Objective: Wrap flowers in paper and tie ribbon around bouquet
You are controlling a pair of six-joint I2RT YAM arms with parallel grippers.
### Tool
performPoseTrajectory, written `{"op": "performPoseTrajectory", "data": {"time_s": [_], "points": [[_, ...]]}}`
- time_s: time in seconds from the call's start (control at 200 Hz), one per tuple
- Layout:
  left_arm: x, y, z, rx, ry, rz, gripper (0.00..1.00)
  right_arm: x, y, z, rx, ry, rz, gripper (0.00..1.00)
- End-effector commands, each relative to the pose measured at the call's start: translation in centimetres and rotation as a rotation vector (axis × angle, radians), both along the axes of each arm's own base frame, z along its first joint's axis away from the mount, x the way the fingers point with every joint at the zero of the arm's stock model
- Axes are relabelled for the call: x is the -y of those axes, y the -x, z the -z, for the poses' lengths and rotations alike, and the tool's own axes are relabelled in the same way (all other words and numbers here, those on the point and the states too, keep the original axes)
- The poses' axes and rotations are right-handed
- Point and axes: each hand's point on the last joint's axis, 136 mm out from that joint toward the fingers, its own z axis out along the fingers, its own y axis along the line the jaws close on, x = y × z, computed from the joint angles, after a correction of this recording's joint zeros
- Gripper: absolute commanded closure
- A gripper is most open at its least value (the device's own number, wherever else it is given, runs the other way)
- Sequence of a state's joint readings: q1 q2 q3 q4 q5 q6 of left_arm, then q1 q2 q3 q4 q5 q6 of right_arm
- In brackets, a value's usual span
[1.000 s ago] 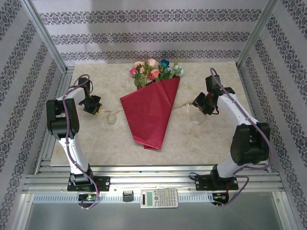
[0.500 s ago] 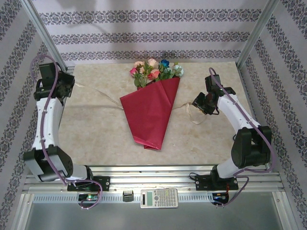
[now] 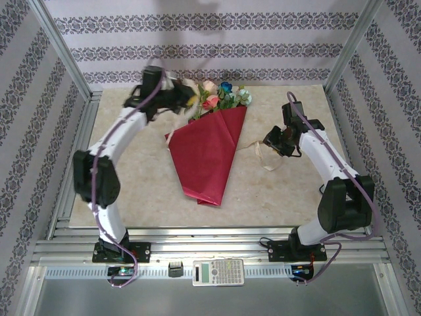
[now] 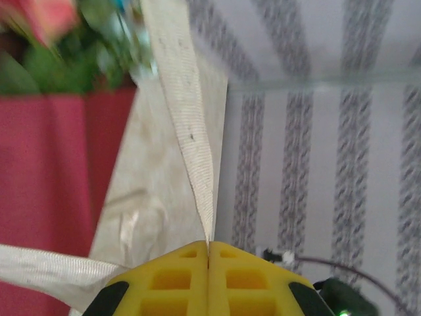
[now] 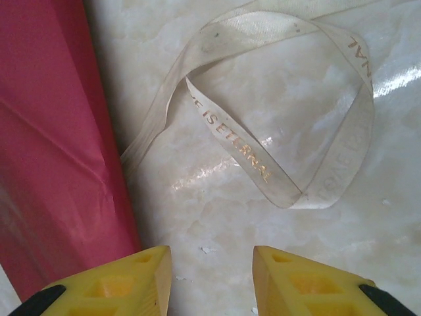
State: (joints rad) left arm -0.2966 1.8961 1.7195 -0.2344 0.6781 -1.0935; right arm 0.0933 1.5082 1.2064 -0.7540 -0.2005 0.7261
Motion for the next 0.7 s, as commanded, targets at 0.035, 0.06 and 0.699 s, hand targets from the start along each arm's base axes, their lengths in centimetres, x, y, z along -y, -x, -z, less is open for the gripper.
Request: {"op": "performPoseTrajectory", "data": {"time_s": [0.035, 0.06, 0.699], "points": [[6.8, -1.4, 3.0, 0.026, -0.002, 0.166, 1.00, 0.5, 1.7, -0.3, 0.000, -0.021, 0.010, 0.61], [7.8, -1.7, 4.1, 0.015, -0.008, 0.185, 1.00, 0.6, 1.9, -0.2, -0.001, -0.022, 0.015, 0.62], [12.6, -1.0, 2.5, 0.003, -0.028, 0.213, 0.28, 6.0, -1.9, 3.7, -0.129, -0.117, 0.336, 0.57]]}}
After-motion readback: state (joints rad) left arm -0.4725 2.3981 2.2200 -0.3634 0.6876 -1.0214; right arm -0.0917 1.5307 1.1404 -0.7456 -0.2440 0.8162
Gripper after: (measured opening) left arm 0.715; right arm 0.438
